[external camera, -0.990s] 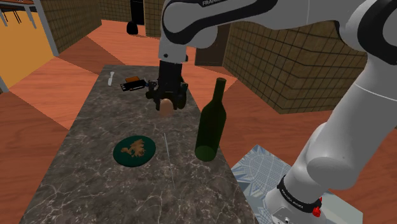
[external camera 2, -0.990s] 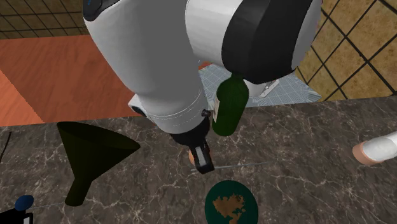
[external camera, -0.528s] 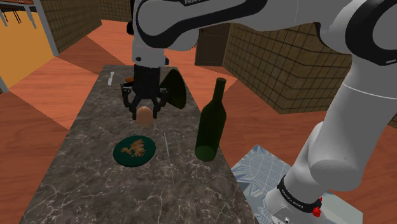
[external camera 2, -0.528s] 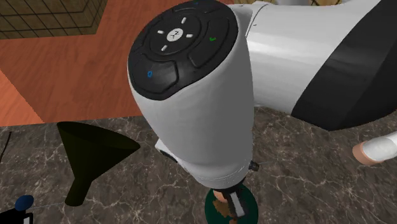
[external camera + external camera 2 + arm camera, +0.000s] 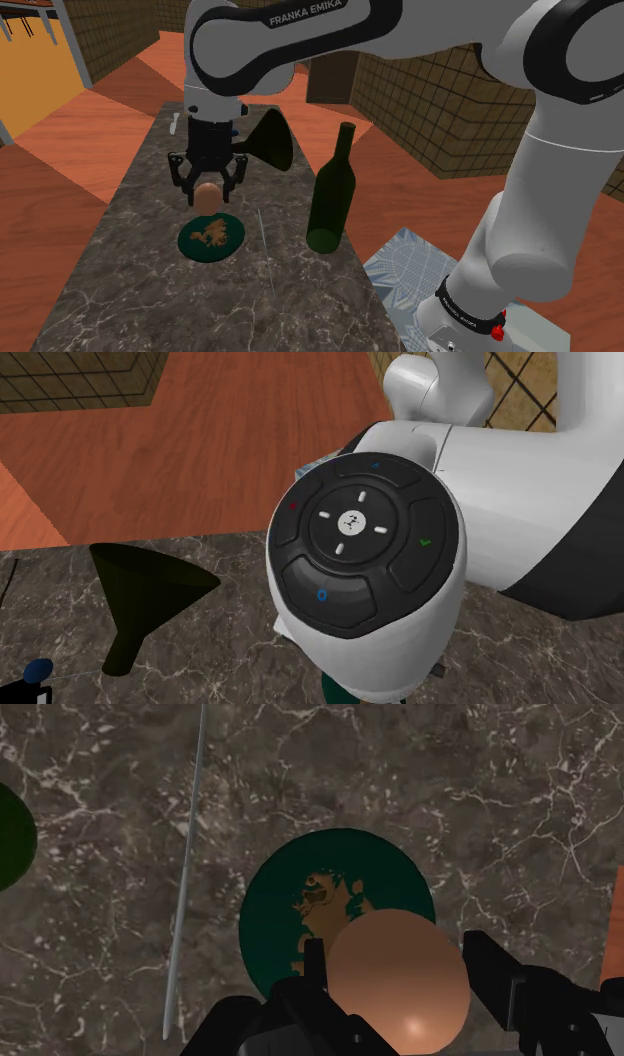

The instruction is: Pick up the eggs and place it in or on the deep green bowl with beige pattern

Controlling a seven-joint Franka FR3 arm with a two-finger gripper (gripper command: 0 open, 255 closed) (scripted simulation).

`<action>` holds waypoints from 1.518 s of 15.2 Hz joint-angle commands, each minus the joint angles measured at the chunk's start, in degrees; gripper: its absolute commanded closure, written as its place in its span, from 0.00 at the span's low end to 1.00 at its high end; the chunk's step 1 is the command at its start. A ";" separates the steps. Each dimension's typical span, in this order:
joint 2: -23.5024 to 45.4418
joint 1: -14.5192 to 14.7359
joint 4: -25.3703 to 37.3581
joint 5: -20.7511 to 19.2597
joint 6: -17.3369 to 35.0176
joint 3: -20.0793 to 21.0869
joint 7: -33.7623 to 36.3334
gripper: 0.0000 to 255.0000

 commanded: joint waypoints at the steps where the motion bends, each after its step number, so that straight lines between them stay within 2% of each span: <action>1: 0.44 0.10 -1.02 -0.04 1.48 0.03 -0.14 1.00; 9: 2.91 0.41 -4.65 -0.37 7.42 -0.05 -0.95 1.00; 17: 2.91 0.42 -4.65 -0.37 7.42 -0.05 -0.95 1.00; 18: 2.91 0.42 -4.65 -0.37 7.42 -0.05 -0.95 0.00; 23: 2.91 0.41 -4.65 -0.37 7.42 -0.05 -0.96 0.00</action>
